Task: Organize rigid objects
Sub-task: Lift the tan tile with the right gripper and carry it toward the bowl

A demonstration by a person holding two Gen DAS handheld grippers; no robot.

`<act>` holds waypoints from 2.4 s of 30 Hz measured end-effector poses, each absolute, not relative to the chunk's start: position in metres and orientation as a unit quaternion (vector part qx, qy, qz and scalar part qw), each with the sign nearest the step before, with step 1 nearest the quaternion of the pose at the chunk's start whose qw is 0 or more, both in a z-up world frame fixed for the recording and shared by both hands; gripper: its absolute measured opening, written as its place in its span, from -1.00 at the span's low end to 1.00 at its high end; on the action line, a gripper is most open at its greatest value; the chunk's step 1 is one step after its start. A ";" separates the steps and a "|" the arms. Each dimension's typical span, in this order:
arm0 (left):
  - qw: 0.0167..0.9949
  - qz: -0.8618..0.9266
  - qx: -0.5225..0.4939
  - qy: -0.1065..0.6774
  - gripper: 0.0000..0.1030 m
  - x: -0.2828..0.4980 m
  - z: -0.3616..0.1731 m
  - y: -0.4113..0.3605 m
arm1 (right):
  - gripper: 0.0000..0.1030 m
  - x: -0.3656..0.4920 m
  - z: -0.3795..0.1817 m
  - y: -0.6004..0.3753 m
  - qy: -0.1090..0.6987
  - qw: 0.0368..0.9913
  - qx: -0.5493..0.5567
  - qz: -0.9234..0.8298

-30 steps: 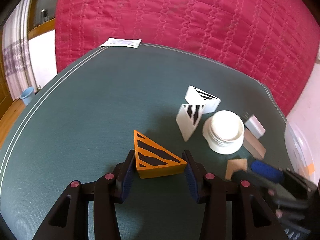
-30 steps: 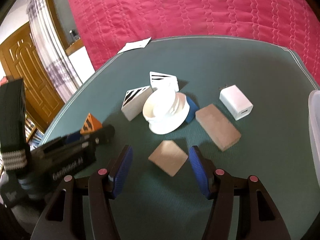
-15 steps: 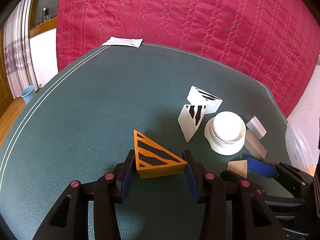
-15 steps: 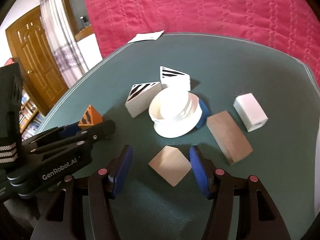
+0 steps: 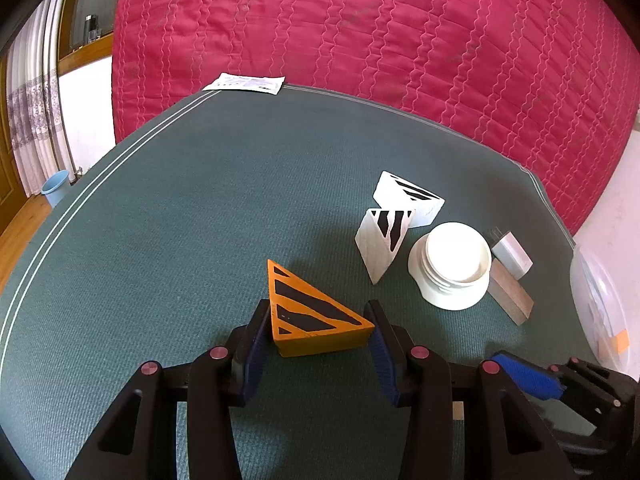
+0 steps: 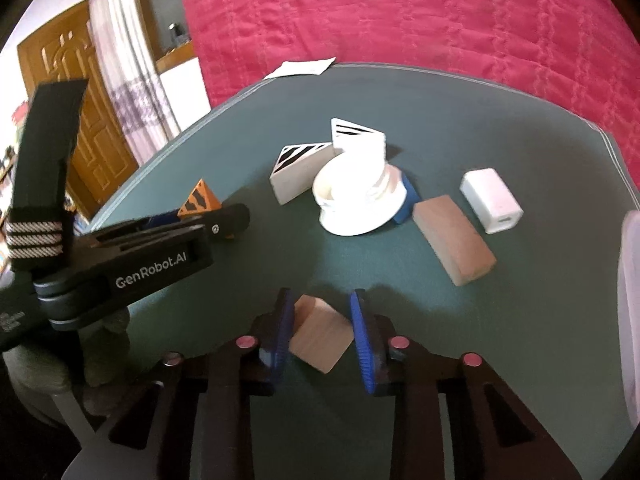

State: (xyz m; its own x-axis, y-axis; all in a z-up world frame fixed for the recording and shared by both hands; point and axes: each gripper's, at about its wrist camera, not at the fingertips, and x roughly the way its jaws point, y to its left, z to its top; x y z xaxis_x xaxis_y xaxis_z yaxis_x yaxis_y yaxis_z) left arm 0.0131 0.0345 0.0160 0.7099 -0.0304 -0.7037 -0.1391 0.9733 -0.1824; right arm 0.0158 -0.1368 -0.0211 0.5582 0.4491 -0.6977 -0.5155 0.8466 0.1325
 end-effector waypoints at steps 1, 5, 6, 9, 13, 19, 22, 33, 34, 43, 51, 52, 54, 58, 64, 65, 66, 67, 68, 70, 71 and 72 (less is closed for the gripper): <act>0.918 0.029 -0.111 0.380 -0.06 0.013 0.016 0.034 | -0.59 0.015 -0.020 -0.140 0.382 0.882 -0.038 0.272; 0.918 0.029 -0.111 0.380 -0.06 0.013 0.016 0.034 | -0.58 0.010 -0.018 -0.146 0.385 0.877 -0.034 0.285; 0.918 0.029 -0.111 0.380 -0.06 0.013 0.016 0.034 | -0.57 0.008 -0.018 -0.147 0.385 0.875 -0.038 0.290; 0.918 0.029 -0.112 0.380 -0.06 0.013 0.016 0.033 | -0.56 0.005 -0.019 -0.147 0.393 0.869 -0.044 0.298; 0.918 0.029 -0.111 0.380 -0.06 0.013 0.016 0.034 | -0.50 -0.006 -0.022 -0.148 0.402 0.861 -0.053 0.308; 0.918 0.028 -0.111 0.380 -0.06 0.012 0.016 0.032 | -0.41 -0.027 -0.029 -0.153 0.415 0.853 -0.067 0.309; 0.918 0.028 -0.111 0.380 -0.06 0.012 0.016 0.033 | -0.41 -0.033 -0.030 -0.155 0.423 0.849 -0.050 0.314; 0.918 0.028 -0.111 0.380 -0.06 0.012 0.017 0.032 | -0.38 -0.009 -0.029 -0.147 0.415 0.863 0.009 0.288; 0.917 0.028 -0.112 0.381 -0.06 0.012 0.017 0.032 | -0.37 -0.004 -0.028 -0.148 0.415 0.864 0.014 0.284; 0.917 0.027 -0.112 0.381 -0.06 0.012 0.018 0.034 | -0.07 0.001 -0.024 -0.119 0.395 0.883 -0.040 0.252; 0.917 0.029 -0.114 0.381 -0.06 0.012 0.018 0.035 | -0.21 -0.001 -0.024 -0.105 0.381 0.895 -0.081 0.216; 0.917 0.029 -0.114 0.381 -0.06 0.012 0.018 0.035 | -0.21 -0.001 -0.025 -0.106 0.381 0.896 -0.081 0.214; 0.917 0.028 -0.114 0.382 -0.06 0.012 0.018 0.035 | -0.22 -0.001 -0.025 -0.112 0.384 0.895 -0.066 0.219; 0.917 0.021 -0.112 0.382 -0.06 0.012 0.018 0.034 | -0.22 -0.004 -0.024 -0.131 0.389 0.893 -0.032 0.225; 0.919 0.014 -0.105 0.380 -0.06 0.010 0.019 0.031 | -0.22 -0.012 -0.017 -0.161 0.379 0.901 0.002 0.211; 0.919 0.013 -0.104 0.379 -0.06 0.010 0.019 0.031 | -0.22 -0.012 -0.016 -0.165 0.377 0.903 0.006 0.207; 0.920 0.010 -0.099 0.378 -0.06 0.009 0.020 0.029 | -0.22 -0.013 -0.015 -0.170 0.374 0.905 0.011 0.204; 0.922 0.009 -0.095 0.376 -0.06 0.007 0.021 0.026 | -0.22 -0.014 -0.014 -0.175 0.371 0.906 0.016 0.201; 0.922 0.005 -0.091 0.375 -0.06 0.006 0.021 0.025 | -0.22 -0.014 -0.013 -0.178 0.370 0.907 0.019 0.200; 0.923 -0.001 -0.085 0.375 -0.06 0.006 0.022 0.021 | -0.22 -0.015 -0.011 -0.186 0.365 0.910 0.025 0.196; 0.923 -0.004 -0.083 0.376 -0.06 0.005 0.022 0.019 | -0.22 -0.016 -0.010 -0.189 0.363 0.911 0.029 0.194; 0.923 -0.007 -0.081 0.376 -0.06 0.004 0.023 0.018 | -0.22 -0.017 -0.009 -0.194 0.361 0.912 0.032 0.192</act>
